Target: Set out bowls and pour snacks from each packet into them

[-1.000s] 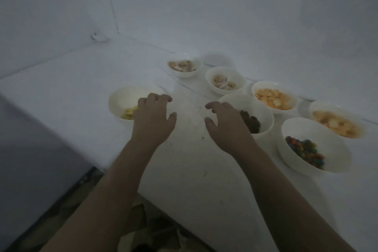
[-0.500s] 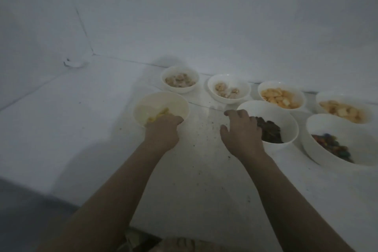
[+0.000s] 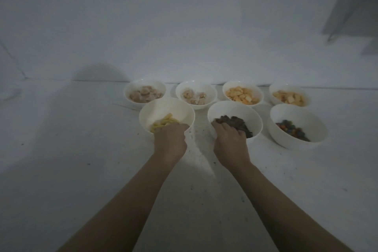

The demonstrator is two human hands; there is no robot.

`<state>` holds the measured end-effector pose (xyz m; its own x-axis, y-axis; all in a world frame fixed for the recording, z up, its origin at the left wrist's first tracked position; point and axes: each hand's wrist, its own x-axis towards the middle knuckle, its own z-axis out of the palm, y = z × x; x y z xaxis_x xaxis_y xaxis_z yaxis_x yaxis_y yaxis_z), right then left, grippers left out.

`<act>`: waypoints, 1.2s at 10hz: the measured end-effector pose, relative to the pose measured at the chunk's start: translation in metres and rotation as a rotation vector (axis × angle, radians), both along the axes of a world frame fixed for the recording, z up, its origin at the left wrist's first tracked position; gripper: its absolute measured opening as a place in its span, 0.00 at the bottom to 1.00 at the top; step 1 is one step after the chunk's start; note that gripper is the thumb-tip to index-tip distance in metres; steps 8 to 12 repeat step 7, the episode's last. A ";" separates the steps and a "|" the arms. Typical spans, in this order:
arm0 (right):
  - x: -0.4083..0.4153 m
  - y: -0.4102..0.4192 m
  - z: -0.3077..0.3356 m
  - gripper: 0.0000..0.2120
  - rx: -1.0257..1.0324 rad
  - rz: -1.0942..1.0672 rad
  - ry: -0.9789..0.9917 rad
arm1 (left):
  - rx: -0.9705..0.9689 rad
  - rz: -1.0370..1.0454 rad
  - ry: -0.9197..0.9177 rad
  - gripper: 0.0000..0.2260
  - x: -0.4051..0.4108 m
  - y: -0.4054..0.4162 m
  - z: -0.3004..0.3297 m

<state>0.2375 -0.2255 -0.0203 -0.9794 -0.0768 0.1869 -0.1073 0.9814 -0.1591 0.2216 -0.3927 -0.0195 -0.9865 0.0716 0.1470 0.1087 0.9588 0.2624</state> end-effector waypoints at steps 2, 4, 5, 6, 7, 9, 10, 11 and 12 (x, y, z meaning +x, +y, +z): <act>-0.005 0.009 -0.006 0.24 -0.004 0.073 0.054 | 0.038 0.034 0.047 0.15 0.000 0.004 -0.006; -0.006 0.011 -0.008 0.22 -0.041 0.100 0.089 | 0.055 0.049 0.066 0.14 0.000 0.002 -0.008; -0.004 0.014 -0.013 0.22 -0.036 0.141 0.092 | 0.037 0.041 0.070 0.14 0.004 0.003 -0.011; -0.008 0.011 -0.004 0.23 -0.051 0.135 0.105 | 0.027 0.036 0.074 0.14 -0.001 0.003 -0.003; 0.016 0.019 -0.004 0.22 -0.127 0.162 0.226 | 0.073 0.003 0.220 0.14 0.017 0.000 -0.001; 0.016 0.019 -0.004 0.22 -0.127 0.162 0.226 | 0.073 0.003 0.220 0.14 0.017 0.000 -0.001; 0.016 0.019 -0.004 0.22 -0.127 0.162 0.226 | 0.073 0.003 0.220 0.14 0.017 0.000 -0.001; 0.016 0.019 -0.004 0.22 -0.127 0.162 0.226 | 0.073 0.003 0.220 0.14 0.017 0.000 -0.001; 0.016 0.019 -0.004 0.22 -0.127 0.162 0.226 | 0.073 0.003 0.220 0.14 0.017 0.000 -0.001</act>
